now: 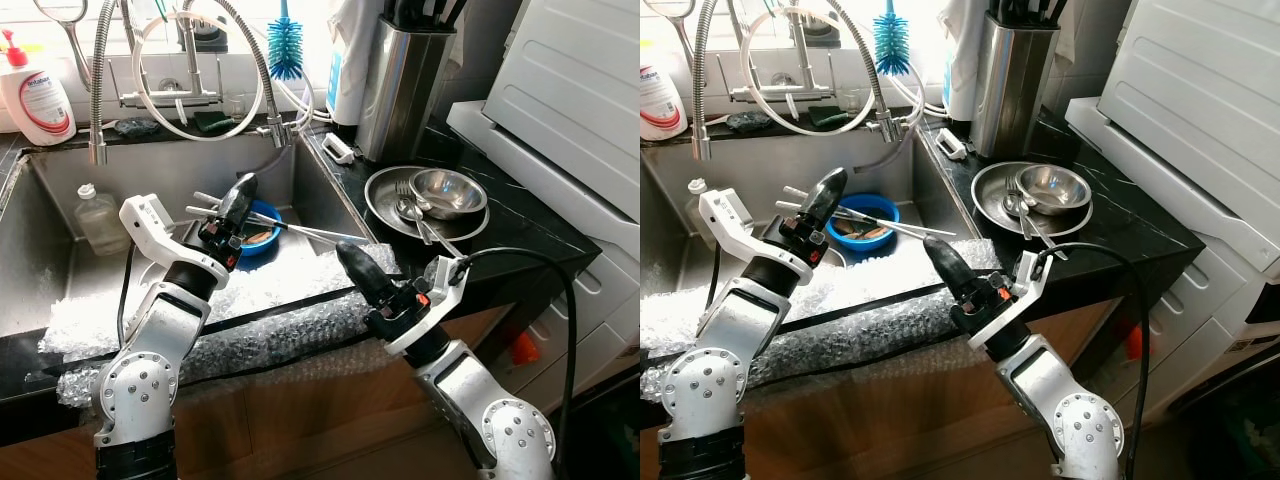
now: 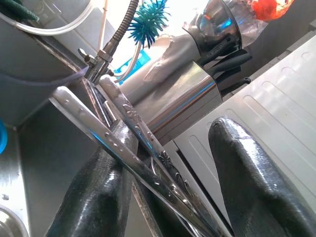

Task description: Kitchen organization

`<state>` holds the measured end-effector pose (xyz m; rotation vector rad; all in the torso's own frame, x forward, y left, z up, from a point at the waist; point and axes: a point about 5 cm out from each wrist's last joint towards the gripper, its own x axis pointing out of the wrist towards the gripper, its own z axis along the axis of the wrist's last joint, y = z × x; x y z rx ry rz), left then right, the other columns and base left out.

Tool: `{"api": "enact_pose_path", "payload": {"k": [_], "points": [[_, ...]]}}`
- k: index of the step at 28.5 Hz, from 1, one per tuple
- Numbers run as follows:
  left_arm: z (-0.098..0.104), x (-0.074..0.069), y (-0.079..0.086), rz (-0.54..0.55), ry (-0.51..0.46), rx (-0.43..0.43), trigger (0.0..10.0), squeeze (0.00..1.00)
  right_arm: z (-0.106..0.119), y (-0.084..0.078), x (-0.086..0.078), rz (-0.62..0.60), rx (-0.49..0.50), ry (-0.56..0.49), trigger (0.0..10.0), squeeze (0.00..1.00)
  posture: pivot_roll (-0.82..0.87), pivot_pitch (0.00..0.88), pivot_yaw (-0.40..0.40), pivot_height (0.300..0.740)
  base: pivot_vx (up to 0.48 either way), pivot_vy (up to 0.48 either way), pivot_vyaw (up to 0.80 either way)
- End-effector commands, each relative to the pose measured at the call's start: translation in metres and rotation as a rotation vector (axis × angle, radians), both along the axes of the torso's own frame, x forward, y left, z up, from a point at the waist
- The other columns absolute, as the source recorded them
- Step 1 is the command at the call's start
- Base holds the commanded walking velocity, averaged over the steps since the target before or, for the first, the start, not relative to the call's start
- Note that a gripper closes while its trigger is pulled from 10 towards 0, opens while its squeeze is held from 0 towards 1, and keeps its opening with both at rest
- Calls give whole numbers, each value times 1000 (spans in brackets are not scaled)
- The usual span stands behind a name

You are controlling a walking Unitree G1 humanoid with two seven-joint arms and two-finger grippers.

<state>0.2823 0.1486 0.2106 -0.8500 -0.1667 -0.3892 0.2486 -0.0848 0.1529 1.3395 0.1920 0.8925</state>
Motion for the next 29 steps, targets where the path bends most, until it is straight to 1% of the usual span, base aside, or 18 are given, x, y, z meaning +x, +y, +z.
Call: {"api": "enact_pose_path", "payload": {"k": [1,3,7,14,15,16,17,18,19,20,21,22,23,24,25,26,27,29], "points": [[6,-1,-1,-2,-24,-5,0,0,3,3,0,-27,23,-10,10000,0,-36,17,-96,727,0,0,0],[6,-2,-1,-2,-23,-5,0,0,3,2,0,-32,26,-9,10000,0,-35,18,-96,727,0,0,0],[5,-3,2,0,-19,-10,0,0,0,-3,5,-83,46,30,10000,0,-33,17,-97,727,0,0,0],[5,-2,2,4,-13,-19,0,0,0,-4,5,-95,49,22,10000,0,-33,13,-96,727,0,0,0],[8,0,3,15,-12,-51,0,0,0,-5,6,-102,53,22,10000,0,-33,12,-96,727,0,0,0],[8,0,3,15,-12,-51,0,0,0,-5,6,-102,53,22,10000,0,-33,12,-96,727,0,0,0],[10,0,4,19,-14,-71,0,0,0,-5,6,-106,55,20,10000,0,-32,10,-93,727,0,0,0],[13,1,6,27,-16,-112,0,0,2,-5,6,-107,63,15,10000,0,-32,8,-94,727,0,0,0],[13,2,8,35,-13,-132,0,0,2,-5,6,-110,59,14,10000,161,-31,6,-93,727,0,0,0],[12,3,11,52,-2,-168,0,0,1,-5,7,-117,56,25,10000,929,-33,4,-92,727,0,0,0],[12,3,12,56,0,-176,0,0,1,-5,8,-119,56,28,10000,929,-33,4,-92,727,0,0,0],[13,3,14,66,5,-200,0,0,1,-5,8,-120,58,26,10000,1000,-33,2,-93,727,0,0,0],[13,3,15,72,8,-216,0,0,1,-5,8,-120,59,23,10000,1000,-33,2,-93,727,0,0,0],[13,4,18,98,19,-252,0,0,1,-6,8,-123,62,22,10000,1000,-31,0,-93,727,0,0,0],[13,4,18,98,19,-252,0,0,1,-6,8,-123,62,22,10000,1000,-31,0,-93,727,0,0,0],[14,7,24,142,40,-312,0,0,2,-6,9,-125,67,20,10000,1000,-28,0,-94,727,0,0,0],[14,8,25,154,46,-330,0,0,2,-7,9,-125,68,18,10000,1000,-28,0,-94,727,0,0,0],[17,11,35,223,65,-410,0,0,2,-6,9,-122,68,18,10000,1000,-27,0,-95,727,0,0,0]]}}
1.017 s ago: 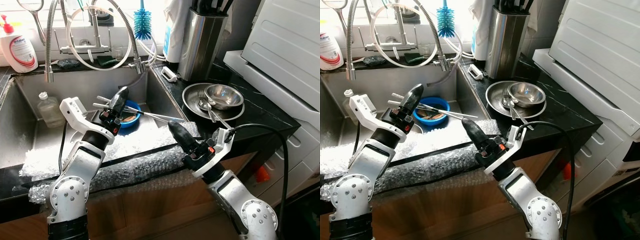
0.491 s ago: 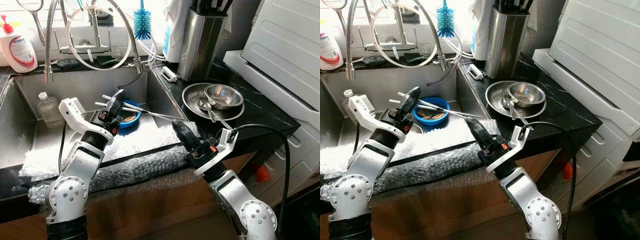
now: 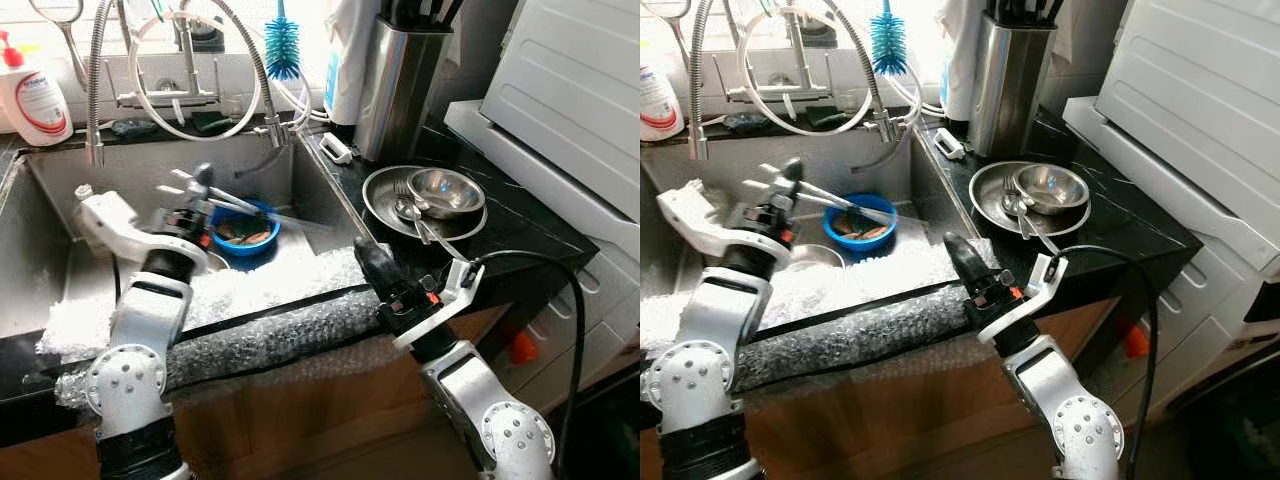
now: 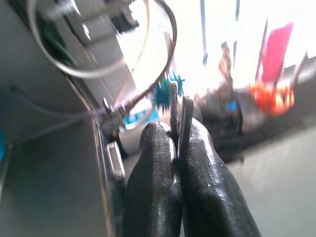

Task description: Kitchen organization

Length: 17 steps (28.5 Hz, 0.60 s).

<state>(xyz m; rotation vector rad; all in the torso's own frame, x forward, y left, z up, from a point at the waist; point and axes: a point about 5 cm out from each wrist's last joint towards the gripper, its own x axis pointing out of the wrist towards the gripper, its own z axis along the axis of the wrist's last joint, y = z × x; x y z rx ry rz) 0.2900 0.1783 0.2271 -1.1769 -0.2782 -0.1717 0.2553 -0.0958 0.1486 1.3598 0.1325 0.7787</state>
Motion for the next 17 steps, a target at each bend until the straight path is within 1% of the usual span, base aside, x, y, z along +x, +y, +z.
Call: {"api": "enact_pose_path", "payload": {"k": [1,3,4,5,7,8,9,10,11,12,13,14,15,16,17], "points": [[1,4,7,51,32,-74,0,0,6,5,2,-9,56,-15,10000,1000,-27,0,-95,727,0,0,0],[-2,6,17,124,71,-65,0,0,6,6,3,-9,52,-10,10000,1000,-27,0,-95,727,0,0,0],[-2,5,21,152,74,-84,0,0,6,6,3,-7,50,-13,10000,1000,-28,0,-96,727,0,0,0],[-2,5,21,152,74,-84,0,0,6,6,3,-7,50,-13,10000,1000,-28,0,-96,727,0,0,0],[-1,3,29,221,77,-127,0,0,6,5,3,-10,46,-11,10000,1000,-30,0,-97,727,0,0,0],[2,1,37,293,72,-133,0,0,6,5,4,-15,31,-16,10000,957,-31,0,-98,727,0,0,0],[7,-1,41,341,61,-78,0,0,6,4,4,-21,17,-23,10000,94,-31,0,-98,727,0,0,0],[14,-2,43,394,45,26,0,0,6,3,4,-32,-17,-30,10000,0,-29,0,-102,727,0,0,0],[22,-3,43,431,25,132,0,0,7,3,5,-41,-61,-43,10000,0,-27,0,-102,727,0,0,0],[27,-4,42,454,13,198,0,0,7,3,5,-47,-91,-52,10000,0,-28,0,-102,727,0,0,0],[36,-4,37,482,-30,345,0,0,9,2,6,-70,-149,-88,10000,0,-28,1,-102,727,0,0,0],[41,-4,32,493,-53,432,0,0,10,1,8,-93,-181,-96,10000,0,-24,3,-101,727,0,0,0],[43,-4,28,503,-74,514,1176,0,11,0,11,-119,-222,-101,10000,0,-23,3,-101,727,0,0,0],[43,-2,21,507,-91,610,6980,0,11,-5,17,-196,-350,-116,10000,0,-25,5,-100,727,0,0,0],[42,-1,20,507,-93,623,6980,0,12,-6,19,-213,-379,-121,10000,0,-25,5,-100,727,0,0,0]]}}
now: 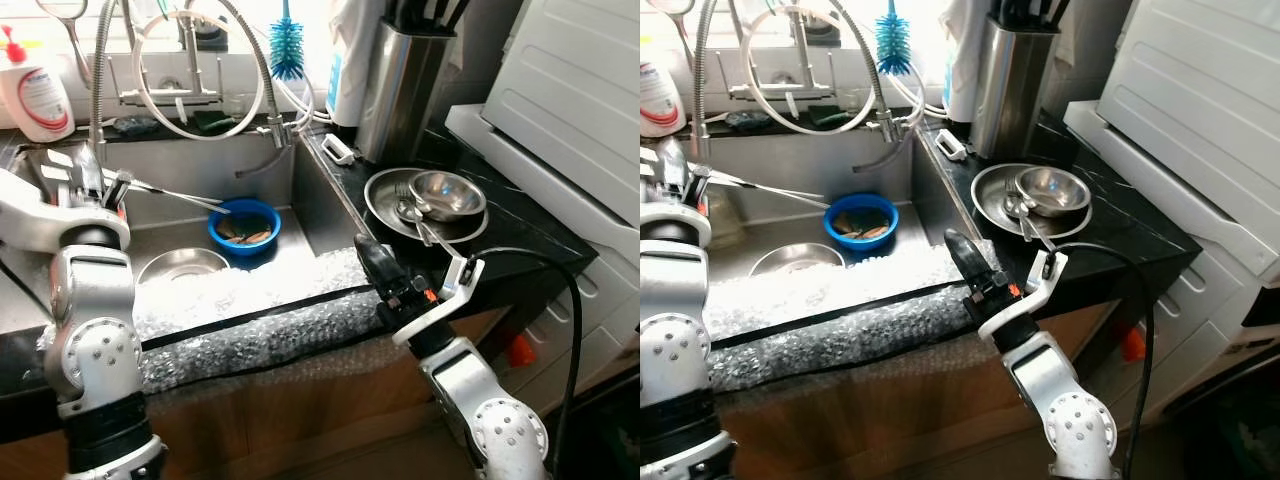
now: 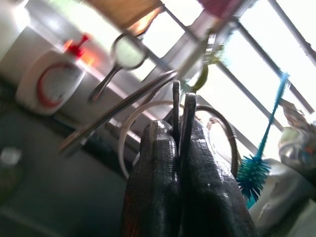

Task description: Kitchen organization

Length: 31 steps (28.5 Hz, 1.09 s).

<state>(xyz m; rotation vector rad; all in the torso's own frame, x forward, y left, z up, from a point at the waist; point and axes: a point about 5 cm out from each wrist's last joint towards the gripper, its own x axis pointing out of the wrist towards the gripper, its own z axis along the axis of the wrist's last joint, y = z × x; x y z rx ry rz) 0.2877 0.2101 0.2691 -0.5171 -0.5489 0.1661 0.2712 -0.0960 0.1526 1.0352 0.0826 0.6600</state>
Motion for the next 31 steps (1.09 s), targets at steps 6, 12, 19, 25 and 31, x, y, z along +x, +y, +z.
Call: {"api": "enact_pose_path", "payload": {"k": [6,12,19,25,31], "points": [[-14,6,-24,1,30,237,10000,0,20,-19,15,-249,-318,-145,10000,0,-37,8,-92,727,0,0,0],[-33,11,-40,20,108,614,10000,0,29,-11,13,-308,-561,-300,10000,0,-40,12,-84,727,0,0,0],[-55,17,-36,12,213,626,10000,0,24,-7,10,-355,-665,-344,10000,0,-33,16,-80,727,0,0,0],[-76,25,-34,-21,385,652,10000,0,17,-9,9,-379,-703,-329,10000,0,-33,10,-74,727,0,0,0],[-82,26,-30,-9,428,651,10000,0,14,-9,9,-388,-723,-327,10000,0,-37,0,-67,727,0,0,0]]}}
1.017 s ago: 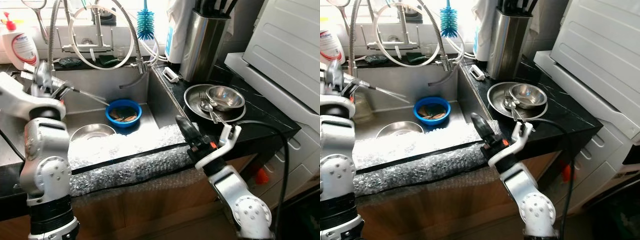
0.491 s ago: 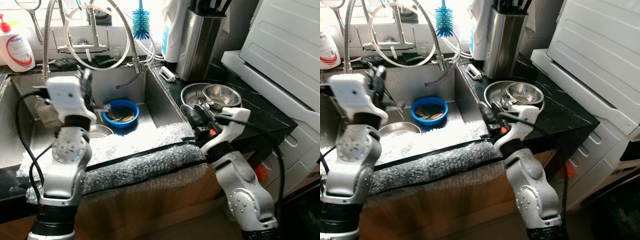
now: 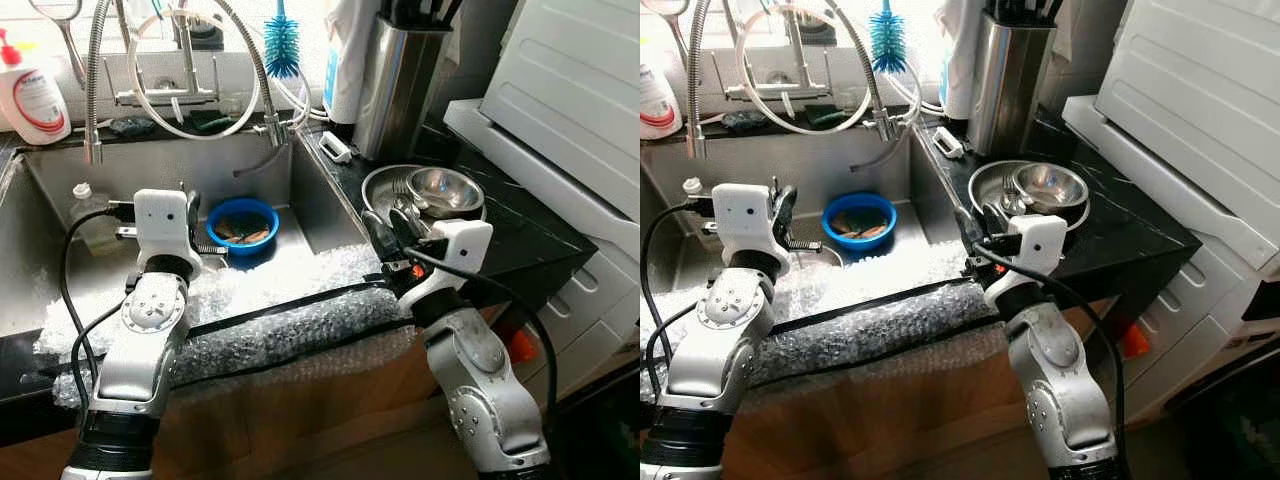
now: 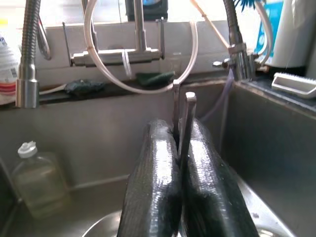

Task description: Kitchen organization

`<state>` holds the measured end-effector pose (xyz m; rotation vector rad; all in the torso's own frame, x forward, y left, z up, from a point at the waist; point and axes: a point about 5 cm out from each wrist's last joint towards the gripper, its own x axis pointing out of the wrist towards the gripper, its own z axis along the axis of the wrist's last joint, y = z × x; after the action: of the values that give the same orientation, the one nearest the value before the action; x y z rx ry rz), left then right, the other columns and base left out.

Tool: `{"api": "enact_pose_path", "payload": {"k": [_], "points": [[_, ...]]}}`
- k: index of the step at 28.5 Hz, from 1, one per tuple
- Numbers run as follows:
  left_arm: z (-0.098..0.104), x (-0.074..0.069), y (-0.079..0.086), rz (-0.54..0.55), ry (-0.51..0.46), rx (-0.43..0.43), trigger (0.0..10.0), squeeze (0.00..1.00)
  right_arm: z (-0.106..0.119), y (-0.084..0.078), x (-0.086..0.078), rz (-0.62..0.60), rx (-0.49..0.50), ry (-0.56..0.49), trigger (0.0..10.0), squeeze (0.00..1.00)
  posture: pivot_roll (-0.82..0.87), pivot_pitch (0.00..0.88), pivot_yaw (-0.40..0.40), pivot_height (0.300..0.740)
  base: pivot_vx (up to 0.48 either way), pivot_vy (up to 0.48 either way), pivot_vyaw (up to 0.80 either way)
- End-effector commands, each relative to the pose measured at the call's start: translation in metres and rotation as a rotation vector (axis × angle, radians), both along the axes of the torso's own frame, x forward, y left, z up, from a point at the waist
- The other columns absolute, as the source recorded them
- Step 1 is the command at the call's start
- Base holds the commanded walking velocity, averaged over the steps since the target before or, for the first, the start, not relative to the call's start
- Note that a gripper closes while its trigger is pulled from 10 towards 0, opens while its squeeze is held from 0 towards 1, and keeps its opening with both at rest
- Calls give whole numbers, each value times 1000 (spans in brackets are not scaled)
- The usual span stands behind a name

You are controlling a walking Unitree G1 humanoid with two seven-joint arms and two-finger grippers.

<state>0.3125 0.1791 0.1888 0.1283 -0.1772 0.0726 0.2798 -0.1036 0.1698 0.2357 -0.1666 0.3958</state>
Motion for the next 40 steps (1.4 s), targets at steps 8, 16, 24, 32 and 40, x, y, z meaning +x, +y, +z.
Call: {"api": "enact_pose_path", "payload": {"k": [8,16,24,32,40], "points": [[-13,2,4,24,97,8,10000,192,-10,-1,0,-29,-42,27,10000,0,-38,0,-59,727,0,0,0],[-14,1,3,18,104,12,10000,1000,-12,3,0,-23,-57,27,10000,0,-32,0,-57,727,0,0,0],[-12,-1,2,3,97,14,10000,1000,-15,3,0,-29,-58,44,10000,0,-29,4,-58,727,0,0,0],[-10,-1,1,0,89,12,10000,1000,-14,2,1,-34,-55,40,10000,0,-32,12,-61,727,0,0,0],[21,-6,3,23,-114,-15,10000,0,-10,-1,2,-49,-59,21,10000,0,-32,13,-68,727,0,0,0]]}}
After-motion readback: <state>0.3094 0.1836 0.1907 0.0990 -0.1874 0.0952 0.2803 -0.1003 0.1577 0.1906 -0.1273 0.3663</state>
